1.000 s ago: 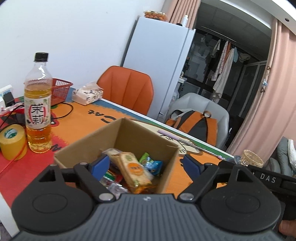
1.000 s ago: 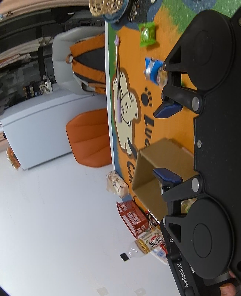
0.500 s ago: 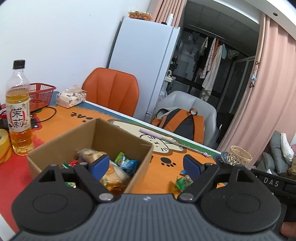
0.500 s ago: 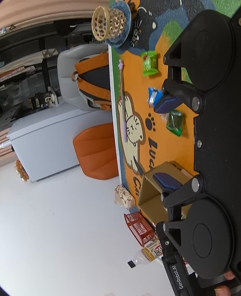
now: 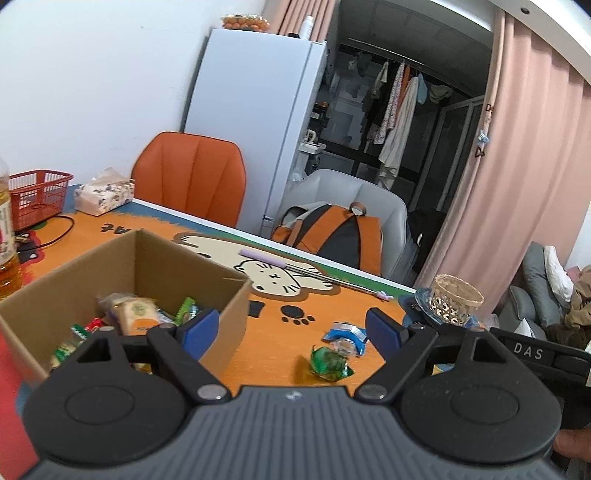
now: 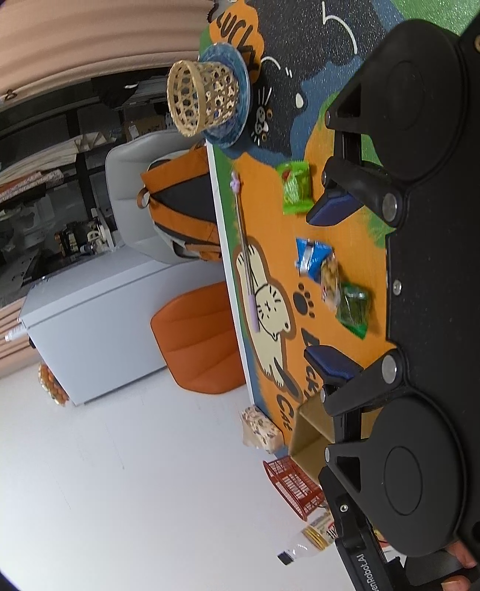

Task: Organize snacks
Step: 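Move both open tools back over the remaining snacks, then grasp clear green candy with left tool while right tool grasps green wrapped candy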

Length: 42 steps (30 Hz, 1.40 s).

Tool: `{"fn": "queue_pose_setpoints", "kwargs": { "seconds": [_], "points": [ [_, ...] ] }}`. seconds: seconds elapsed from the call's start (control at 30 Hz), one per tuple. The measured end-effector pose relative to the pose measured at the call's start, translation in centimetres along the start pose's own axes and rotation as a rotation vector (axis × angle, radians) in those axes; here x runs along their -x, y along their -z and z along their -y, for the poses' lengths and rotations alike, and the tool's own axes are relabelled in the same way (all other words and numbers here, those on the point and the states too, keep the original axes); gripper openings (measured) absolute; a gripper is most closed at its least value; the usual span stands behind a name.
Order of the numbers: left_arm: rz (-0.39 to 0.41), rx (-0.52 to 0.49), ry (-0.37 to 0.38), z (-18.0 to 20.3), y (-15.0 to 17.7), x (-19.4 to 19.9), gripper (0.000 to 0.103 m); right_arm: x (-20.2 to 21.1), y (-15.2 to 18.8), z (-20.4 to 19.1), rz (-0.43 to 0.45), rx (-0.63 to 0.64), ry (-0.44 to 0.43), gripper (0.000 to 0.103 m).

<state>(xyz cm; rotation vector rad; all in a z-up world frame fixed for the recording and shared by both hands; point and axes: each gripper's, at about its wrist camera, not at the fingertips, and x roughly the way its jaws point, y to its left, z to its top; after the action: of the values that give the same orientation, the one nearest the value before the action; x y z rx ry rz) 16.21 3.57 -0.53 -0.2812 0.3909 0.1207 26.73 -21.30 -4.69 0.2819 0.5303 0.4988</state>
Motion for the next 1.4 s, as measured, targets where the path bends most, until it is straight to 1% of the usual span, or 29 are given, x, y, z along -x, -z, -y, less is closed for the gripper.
{"fn": "queue_pose_setpoints", "kwargs": {
  "seconds": [0.43,0.57,0.8,0.87,0.97,1.2,1.4],
  "points": [
    [-0.046,-0.018,0.02,2.1,1.1,-3.7,0.083,-1.5,-0.1,3.3,-0.022,-0.031,0.028,0.071],
    [-0.065,-0.028,0.03,2.7,1.3,-5.0,0.077,-2.5,-0.2,3.9,-0.033,-0.034,0.032,0.071],
    [-0.099,-0.021,0.018,3.0,1.7,-7.4,0.073,-4.3,-0.6,5.1,-0.058,-0.027,0.053,0.071],
    [-0.113,-0.021,0.006,3.1,1.9,-8.3,0.071,-4.8,-0.8,5.4,-0.066,-0.024,0.063,0.071],
    [-0.14,-0.016,-0.003,3.0,2.4,-9.5,0.067,-5.6,-1.0,5.8,-0.076,-0.012,0.078,0.071],
    [-0.174,0.009,-0.026,3.0,3.4,-12.0,0.065,-7.4,-1.0,6.4,-0.104,0.03,0.112,0.071],
    [-0.199,0.027,-0.024,3.0,4.3,-13.7,0.06,-8.7,-1.0,6.2,-0.114,0.084,0.138,0.072]
  ]
}}
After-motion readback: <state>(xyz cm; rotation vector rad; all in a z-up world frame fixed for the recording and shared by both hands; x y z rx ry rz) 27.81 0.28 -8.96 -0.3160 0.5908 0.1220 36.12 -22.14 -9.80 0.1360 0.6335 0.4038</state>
